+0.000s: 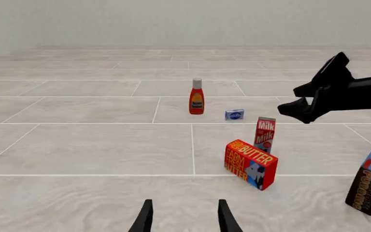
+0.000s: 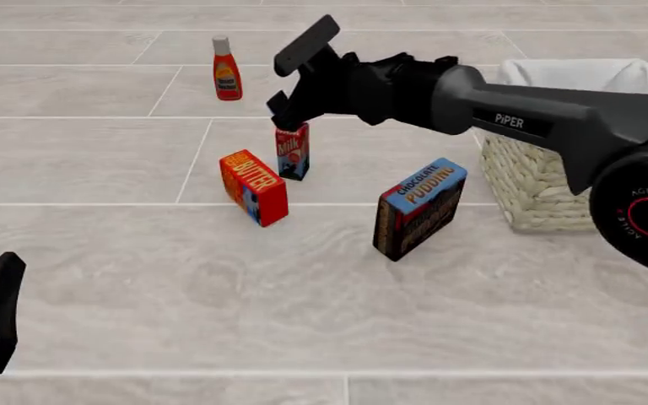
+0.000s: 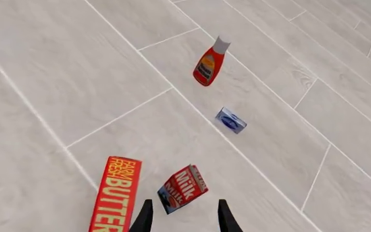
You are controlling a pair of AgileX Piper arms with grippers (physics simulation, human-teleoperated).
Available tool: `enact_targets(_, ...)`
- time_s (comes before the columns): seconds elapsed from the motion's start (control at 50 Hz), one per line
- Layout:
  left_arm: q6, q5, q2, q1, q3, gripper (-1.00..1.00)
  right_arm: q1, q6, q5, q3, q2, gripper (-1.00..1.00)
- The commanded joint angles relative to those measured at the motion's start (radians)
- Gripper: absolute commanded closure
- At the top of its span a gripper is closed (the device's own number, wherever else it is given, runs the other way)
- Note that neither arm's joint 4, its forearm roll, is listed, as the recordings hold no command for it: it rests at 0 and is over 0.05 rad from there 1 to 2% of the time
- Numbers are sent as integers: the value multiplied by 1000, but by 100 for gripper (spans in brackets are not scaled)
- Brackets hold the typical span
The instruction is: Pick the milk and place it in the basket.
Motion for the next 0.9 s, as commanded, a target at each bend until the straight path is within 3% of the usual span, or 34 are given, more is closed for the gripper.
enact_targets(0.02, 0, 0, 0, 0, 0, -100, -12, -4, 29, -113, 101, -100)
enact_targets(0.46, 0, 0, 0, 0, 0, -100, -41, -2, 58, -284, 253, -100)
enact_targets(0.9, 0, 0, 0, 0, 0, -100, -60, 13, 70, -374, 363, -100)
